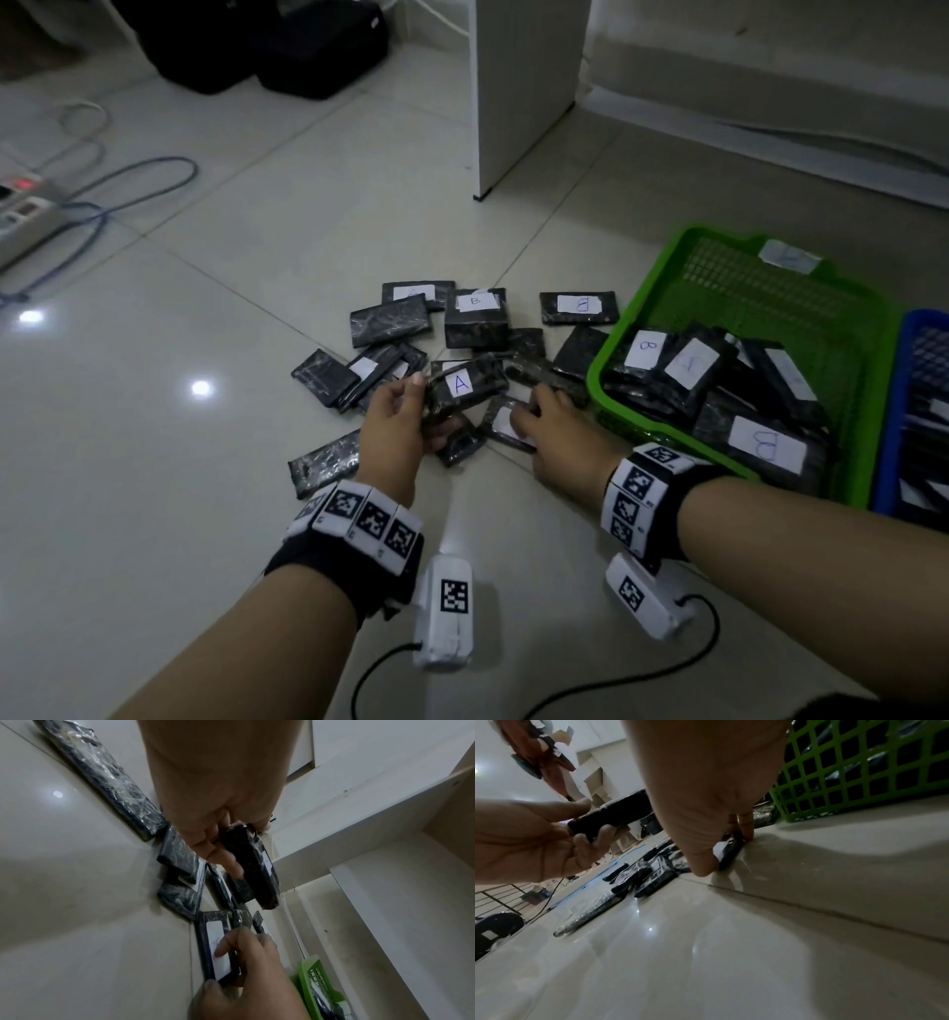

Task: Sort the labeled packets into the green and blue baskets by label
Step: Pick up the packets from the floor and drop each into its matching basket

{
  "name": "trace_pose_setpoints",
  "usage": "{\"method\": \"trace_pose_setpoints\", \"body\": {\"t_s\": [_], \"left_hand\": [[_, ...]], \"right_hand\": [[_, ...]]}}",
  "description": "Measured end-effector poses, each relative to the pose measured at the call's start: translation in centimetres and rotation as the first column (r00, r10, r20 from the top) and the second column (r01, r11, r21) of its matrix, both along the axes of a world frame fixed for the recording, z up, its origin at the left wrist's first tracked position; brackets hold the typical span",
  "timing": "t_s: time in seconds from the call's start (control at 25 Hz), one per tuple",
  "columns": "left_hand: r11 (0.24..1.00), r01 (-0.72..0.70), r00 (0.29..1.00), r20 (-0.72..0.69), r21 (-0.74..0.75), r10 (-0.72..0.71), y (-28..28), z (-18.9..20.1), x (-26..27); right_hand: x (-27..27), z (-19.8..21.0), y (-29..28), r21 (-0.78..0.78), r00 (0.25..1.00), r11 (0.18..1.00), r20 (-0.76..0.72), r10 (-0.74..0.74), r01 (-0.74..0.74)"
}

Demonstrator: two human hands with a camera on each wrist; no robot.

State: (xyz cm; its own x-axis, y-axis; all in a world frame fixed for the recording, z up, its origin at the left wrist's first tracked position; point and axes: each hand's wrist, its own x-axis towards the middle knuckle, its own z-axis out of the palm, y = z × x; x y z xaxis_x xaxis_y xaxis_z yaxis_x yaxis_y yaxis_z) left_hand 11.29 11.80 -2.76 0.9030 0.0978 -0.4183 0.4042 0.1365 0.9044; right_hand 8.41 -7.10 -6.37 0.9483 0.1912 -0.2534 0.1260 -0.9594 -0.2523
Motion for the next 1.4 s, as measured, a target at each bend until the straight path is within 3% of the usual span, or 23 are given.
{"method": "trace_pose_setpoints", "body": {"t_s": [0.08,0.2,0.36,0.48,0.68,0.92,1.0,1.08,1.16,1.2,1.28,1.36,1.4], "left_hand": [[1.000,0.009,1.000,0.013,0.018,-0.009,-0.3,0.1,0.1],[0.995,0.020,0.997,0.072,-0.100,-0.013,-1.3,0.9,0.2],[0.976,0.033,0.985,0.174,-0.215,0.005,-3.9,2.0,1.0],[0.946,0.055,0.985,0.171,-0.319,0.000,-6.6,2.8,1.1],[0.906,0.243,0.962,0.206,-0.346,-0.179,-11.0,3.2,-0.1],[0.898,0.319,0.946,0.154,-0.302,-0.284,-15.5,2.6,-2.2],[0.893,0.334,0.942,0.124,-0.301,-0.311,-16.9,2.4,-2.6],[0.880,0.390,0.921,0.119,-0.271,-0.371,-18.5,2.5,-3.3],[0.849,0.473,0.881,0.128,-0.235,-0.455,-20.0,2.6,-4.3],[0.829,0.516,0.856,0.133,-0.214,-0.499,-20.7,2.7,-4.9],[0.780,0.609,0.792,0.161,-0.146,-0.588,-22.7,3.0,-6.4],[0.722,0.685,0.678,0.275,0.100,-0.682,-24.4,2.9,-7.6],[0.673,0.688,0.584,0.344,0.270,-0.735,-25.1,2.6,-8.0]], "right_hand": [[-0.8,0.5,0.0,0.075,0.998,0.995,-0.006,-0.069,0.069],[-2.1,2.3,-0.2,0.247,0.991,0.962,0.030,-0.127,0.116],[-3.4,5.3,-2.5,0.382,0.937,0.921,0.288,-0.199,0.078],[-3.8,6.6,-6.6,0.360,0.867,0.917,0.387,-0.315,0.172],[-6.5,6.2,-12.9,0.265,0.826,0.887,0.336,-0.453,0.378],[-7.0,6.7,-16.8,0.338,0.864,0.843,0.136,-0.484,0.419],[-7.7,7.3,-17.4,0.473,0.768,0.712,0.106,-0.631,0.520],[-8.8,7.9,-17.9,0.728,0.607,0.369,-0.080,-0.791,0.577],[-10.0,8.2,-18.3,0.856,0.554,0.040,-0.296,-0.778,0.515],[-10.5,8.2,-18.5,0.877,0.554,-0.057,-0.350,-0.756,0.477],[-12.0,8.3,-19.6,0.893,0.512,-0.135,-0.363,-0.779,0.429],[-13.6,8.3,-21.5,0.897,0.391,-0.180,-0.347,-0.853,0.403],[-14.5,8.2,-22.8,0.894,0.301,-0.229,-0.356,-0.885,0.385]]}}
